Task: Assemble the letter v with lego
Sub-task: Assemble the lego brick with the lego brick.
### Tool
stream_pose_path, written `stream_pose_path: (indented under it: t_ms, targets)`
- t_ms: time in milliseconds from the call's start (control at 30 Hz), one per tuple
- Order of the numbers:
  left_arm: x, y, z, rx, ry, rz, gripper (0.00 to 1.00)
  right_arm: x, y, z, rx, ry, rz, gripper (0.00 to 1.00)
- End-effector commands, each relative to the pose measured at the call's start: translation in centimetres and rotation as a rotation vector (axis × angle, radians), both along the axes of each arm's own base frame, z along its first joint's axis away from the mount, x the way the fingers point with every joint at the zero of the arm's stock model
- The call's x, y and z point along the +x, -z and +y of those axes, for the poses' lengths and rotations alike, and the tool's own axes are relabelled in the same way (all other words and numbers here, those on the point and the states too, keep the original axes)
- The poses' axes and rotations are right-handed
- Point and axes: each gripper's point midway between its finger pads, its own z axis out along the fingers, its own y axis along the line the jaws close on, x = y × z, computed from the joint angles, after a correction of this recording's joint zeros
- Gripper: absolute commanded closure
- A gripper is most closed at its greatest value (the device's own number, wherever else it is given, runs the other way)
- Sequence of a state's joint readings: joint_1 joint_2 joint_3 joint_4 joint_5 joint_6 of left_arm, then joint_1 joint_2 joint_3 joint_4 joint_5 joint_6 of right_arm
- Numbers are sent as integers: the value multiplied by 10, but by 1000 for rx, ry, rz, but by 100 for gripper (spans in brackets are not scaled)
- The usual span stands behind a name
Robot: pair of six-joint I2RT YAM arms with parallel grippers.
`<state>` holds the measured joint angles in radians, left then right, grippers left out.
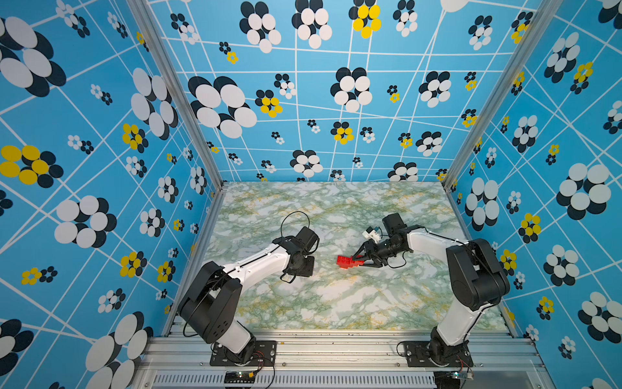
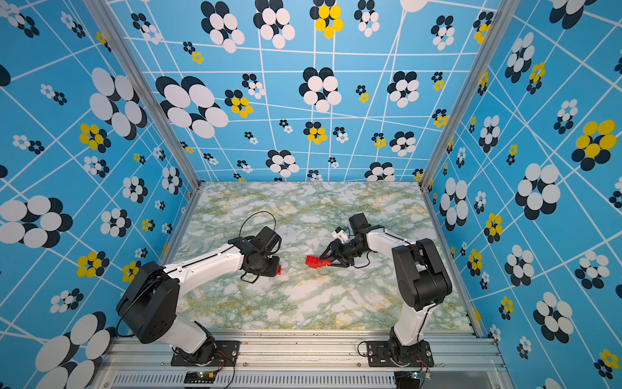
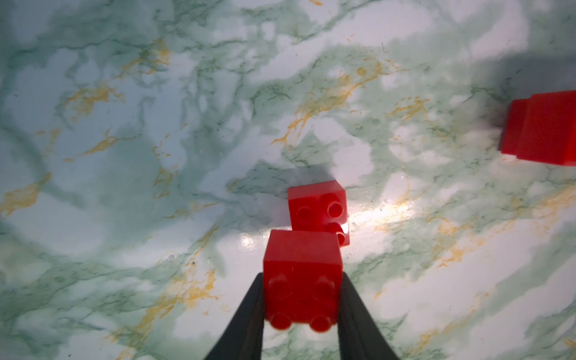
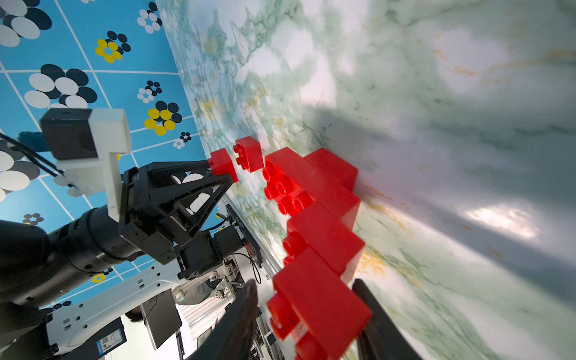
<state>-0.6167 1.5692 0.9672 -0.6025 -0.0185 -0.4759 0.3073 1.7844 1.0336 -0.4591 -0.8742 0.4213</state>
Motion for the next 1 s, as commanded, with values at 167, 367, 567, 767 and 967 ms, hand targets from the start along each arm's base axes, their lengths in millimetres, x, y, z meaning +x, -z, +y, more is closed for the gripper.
stream_pose_path:
  t_ms: [167,367,567,767,967]
  targets:
    - [11,-1,4,31,-28,-11,76,0,-4,2,-9,-21,-20,50]
    - [15,-1,4,54,-23,-14,77,0,-4,2,-8,-24,-18,51]
    - [13,4,9,88,-30,3,77,0,-3,2,-9,-25,-16,50]
    - [10,3,8,78,-45,11,77,1,-3,3,-9,-24,-15,51]
    - [9,7,6,66,-55,24,79,1,-1,2,-11,-23,-12,51]
